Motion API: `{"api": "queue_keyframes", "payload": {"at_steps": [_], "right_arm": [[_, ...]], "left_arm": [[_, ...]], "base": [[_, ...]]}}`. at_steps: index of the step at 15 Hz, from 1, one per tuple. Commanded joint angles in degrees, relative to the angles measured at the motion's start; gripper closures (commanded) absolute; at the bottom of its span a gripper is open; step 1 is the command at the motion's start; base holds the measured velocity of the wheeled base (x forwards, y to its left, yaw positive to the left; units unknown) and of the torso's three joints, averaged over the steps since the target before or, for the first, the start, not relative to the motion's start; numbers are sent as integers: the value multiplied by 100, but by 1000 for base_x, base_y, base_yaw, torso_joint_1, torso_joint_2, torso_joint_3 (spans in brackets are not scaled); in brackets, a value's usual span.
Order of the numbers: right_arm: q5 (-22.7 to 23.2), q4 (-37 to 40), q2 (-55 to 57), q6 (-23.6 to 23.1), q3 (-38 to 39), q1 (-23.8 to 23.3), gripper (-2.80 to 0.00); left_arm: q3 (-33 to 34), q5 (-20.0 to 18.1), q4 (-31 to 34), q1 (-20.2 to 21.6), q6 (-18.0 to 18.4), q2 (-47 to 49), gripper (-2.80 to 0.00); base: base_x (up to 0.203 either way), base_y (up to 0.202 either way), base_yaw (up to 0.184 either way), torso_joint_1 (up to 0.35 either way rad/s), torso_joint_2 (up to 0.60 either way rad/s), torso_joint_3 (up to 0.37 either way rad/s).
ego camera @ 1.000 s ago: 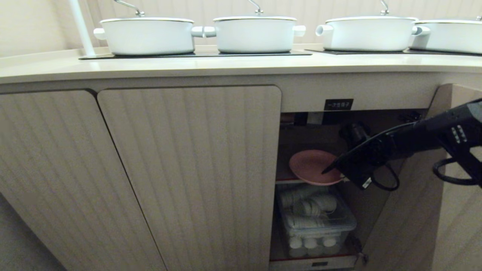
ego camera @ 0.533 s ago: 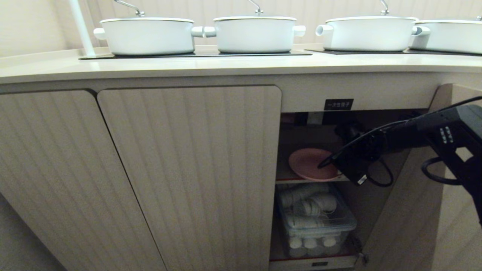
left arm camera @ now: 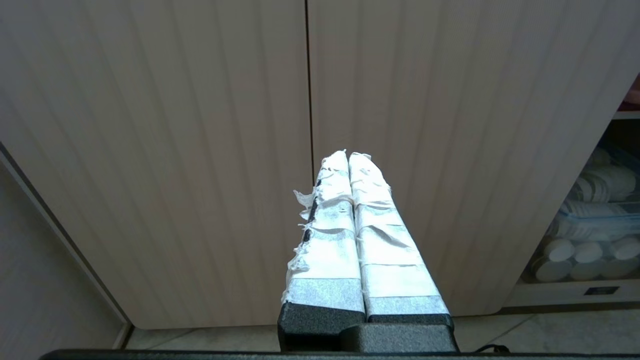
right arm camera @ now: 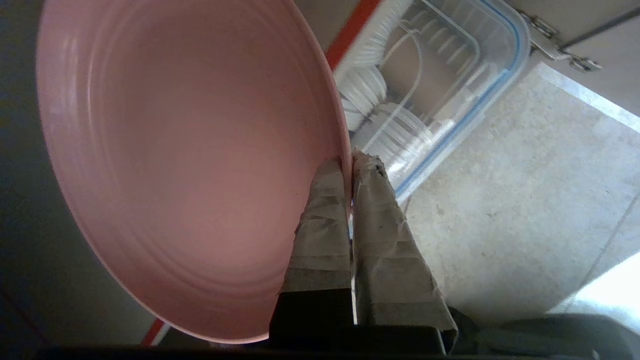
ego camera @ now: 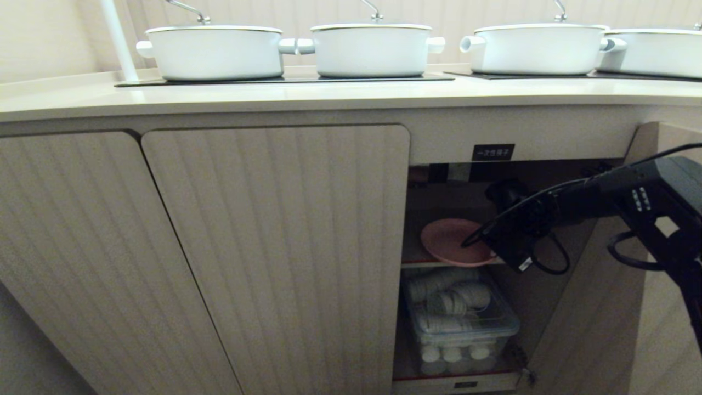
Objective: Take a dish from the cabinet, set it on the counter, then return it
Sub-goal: Put it back into the cabinet
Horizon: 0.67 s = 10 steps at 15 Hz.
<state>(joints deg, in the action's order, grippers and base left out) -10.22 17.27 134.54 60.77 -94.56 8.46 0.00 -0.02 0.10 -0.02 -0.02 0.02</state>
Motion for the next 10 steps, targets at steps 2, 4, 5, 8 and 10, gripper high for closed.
{"api": "queue_keyframes", "payload": {"at_steps": [2,4,5,8,10], "right_arm": [[-7,26,56,31,-112,0,0],[-7,30,100,31,-183,3,0],[-7,30,126,31,-204,7,0],[-7,30,144,31,-204,6,0],[-7,24,170,31,-234,5,0]], "left_arm": [[0,0,-1,2,0,-2,0],[0,-3,-1,2,1,-2,0],[0,2,-1,-2,-6,-2,0],[0,1,-1,1,-6,-2,0],[0,-1,-1,2,2,-2,0]], "base": [[0,0,0,0,0,0],[0,0,0,0,0,0],[0,0,0,0,0,0],[0,0,0,0,0,0],[0,0,0,0,0,0]]}}
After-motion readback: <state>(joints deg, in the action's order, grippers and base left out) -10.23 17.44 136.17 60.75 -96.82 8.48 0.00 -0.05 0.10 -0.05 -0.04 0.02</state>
